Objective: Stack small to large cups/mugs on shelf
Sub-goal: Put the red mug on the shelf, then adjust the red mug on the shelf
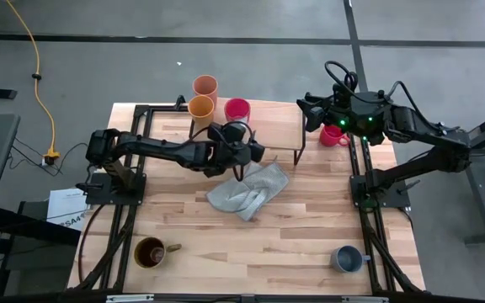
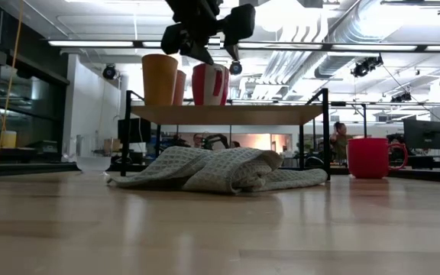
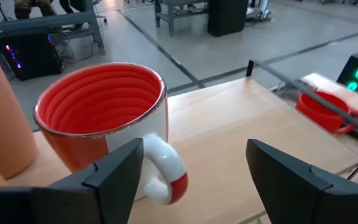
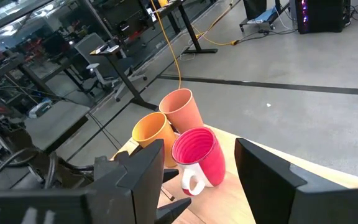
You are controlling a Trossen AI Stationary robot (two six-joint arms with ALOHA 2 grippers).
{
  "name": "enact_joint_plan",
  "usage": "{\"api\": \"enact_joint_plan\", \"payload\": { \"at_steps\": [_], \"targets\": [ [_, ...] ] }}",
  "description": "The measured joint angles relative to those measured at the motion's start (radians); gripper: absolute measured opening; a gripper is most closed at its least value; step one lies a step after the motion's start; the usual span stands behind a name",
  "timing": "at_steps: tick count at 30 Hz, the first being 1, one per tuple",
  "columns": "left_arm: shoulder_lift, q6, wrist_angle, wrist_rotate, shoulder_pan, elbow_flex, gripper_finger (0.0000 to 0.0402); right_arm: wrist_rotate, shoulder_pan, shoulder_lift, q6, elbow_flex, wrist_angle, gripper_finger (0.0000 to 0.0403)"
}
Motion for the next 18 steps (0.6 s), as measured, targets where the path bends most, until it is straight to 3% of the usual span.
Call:
{"api": "enact_joint_plan", "payload": {
  "at_steps": [6,11,18],
  "targets": [
    [0.0,-0.059,-0.158,0.0,-0.01,0.049,0.0271,0.0,0.0,0.0,-0.002,0.0,0.0,0.0189],
    [0.0,-0.062,-0.192,0.0,-0.028,0.1,0.0271,0.0,0.0,0.0,-0.019,0.0,0.0,0.0189],
    [0.0,-0.015,-0.341,0.001,-0.083,0.291,0.0271,0.0,0.0,0.0,-0.026,0.0,0.0,0.0189]
  ]
}}
